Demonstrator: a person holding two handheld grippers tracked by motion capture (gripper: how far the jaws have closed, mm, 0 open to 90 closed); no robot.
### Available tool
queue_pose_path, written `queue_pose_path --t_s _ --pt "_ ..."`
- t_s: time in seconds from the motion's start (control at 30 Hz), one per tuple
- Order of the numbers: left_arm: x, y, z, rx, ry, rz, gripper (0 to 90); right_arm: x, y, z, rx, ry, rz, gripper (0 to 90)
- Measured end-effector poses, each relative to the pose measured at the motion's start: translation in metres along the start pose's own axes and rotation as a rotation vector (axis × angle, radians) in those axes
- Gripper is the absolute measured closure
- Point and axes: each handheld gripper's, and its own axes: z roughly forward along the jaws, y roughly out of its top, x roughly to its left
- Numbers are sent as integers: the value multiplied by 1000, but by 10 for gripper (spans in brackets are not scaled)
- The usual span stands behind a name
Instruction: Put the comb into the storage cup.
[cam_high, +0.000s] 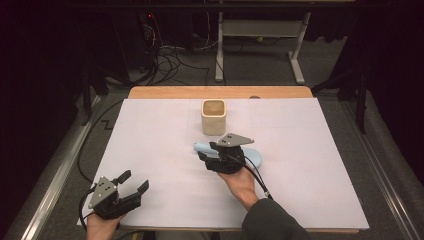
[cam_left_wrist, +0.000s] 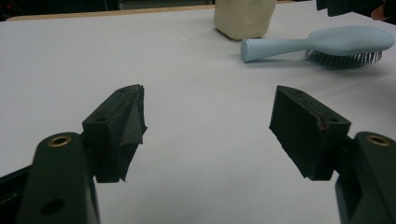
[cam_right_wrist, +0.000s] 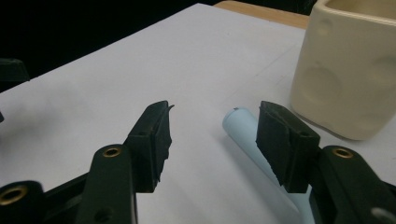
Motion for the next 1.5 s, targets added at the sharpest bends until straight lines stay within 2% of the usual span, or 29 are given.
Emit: queue_pose_path --t_s 0.3,0.37,0.47,0.67,0.7,0.73,0.87,0.93,0.97,1.1,1.13,1.37,1.5 --pt "1 0 -1 7 1 -7 287 -7 19 9 120 -29 3 560" --pt "1 0 -1 11 -4 -11 289 -9 27 14 181 -49 -27 611" --pt "0 0 0 18 -7 -7 290 -11 32 17 211 -54 -37 640" --pt "1 -1 -2 21 -6 -6 290 -15 47 32 348 -89 -35 768" --pt "1 -1 -2 22 -6 -6 290 -16 52 37 386 -100 -38 813" --pt "1 -1 -2 22 -6 -6 290 -16 52 37 386 -100 -38 813" --pt "1 -1 -1 27 -5 -3 291 -17 60 48 454 -123 -52 896" --pt "1 -1 -1 29 -5 -3 291 -17 62 53 478 -128 -58 900" --pt "0 -1 -1 29 -6 -1 291 -16 63 56 499 -134 -45 900" --pt "0 -1 -1 30 -7 1 292 -17 65 71 552 -154 -65 900" --pt "0 -1 -1 29 -8 1 292 -17 65 74 564 -161 -54 900" --pt "-1 -1 -1 29 -12 2 293 -22 64 93 622 -209 -61 900" --pt "-1 -1 -1 30 -13 3 293 -23 62 99 640 -215 -46 900"
